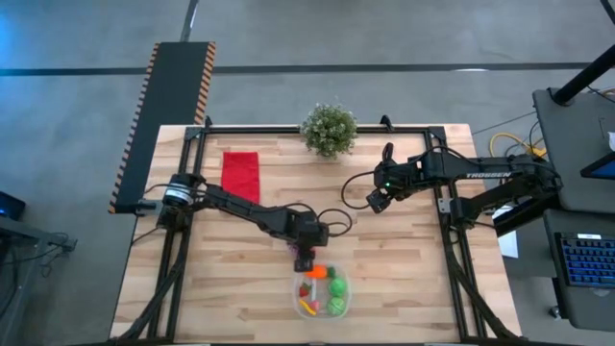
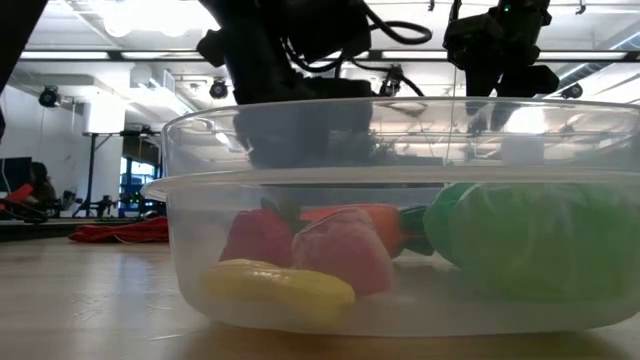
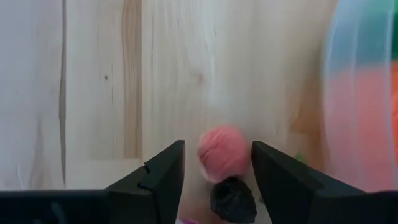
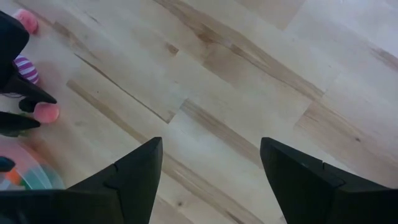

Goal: Pick and placing Produce into tupperware
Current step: Put the bottom pink peach into the transparent bin

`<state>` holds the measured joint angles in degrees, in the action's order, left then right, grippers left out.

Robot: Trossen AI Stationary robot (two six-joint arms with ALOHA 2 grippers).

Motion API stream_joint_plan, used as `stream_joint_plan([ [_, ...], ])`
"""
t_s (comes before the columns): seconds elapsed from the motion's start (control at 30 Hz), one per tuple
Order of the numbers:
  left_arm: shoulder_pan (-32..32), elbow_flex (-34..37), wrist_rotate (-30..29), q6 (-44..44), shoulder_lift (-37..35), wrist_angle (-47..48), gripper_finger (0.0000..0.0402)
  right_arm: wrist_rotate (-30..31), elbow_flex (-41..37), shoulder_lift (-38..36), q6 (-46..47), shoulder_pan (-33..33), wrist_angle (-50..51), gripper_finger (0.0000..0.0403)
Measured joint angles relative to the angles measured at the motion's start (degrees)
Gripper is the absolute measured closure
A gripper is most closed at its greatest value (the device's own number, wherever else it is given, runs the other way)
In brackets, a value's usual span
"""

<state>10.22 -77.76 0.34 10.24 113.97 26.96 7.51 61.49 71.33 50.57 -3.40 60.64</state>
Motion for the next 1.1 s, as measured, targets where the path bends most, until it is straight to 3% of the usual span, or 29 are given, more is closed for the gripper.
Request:
stream_joint_plan([
  [0.93, 0.09, 2.43, -2.38, 1.14, 0.0, -3.43, 0.0231, -0.19, 0.0, 0.02, 0.87, 0.0, 0.02, 0.014],
  [1.1, 0.07, 2.43, -2.36, 1.03, 0.0, -4.11, 0.0255, -0.24, 0.0, 0.02, 1.07, 0.0, 0.04, 0.014],
])
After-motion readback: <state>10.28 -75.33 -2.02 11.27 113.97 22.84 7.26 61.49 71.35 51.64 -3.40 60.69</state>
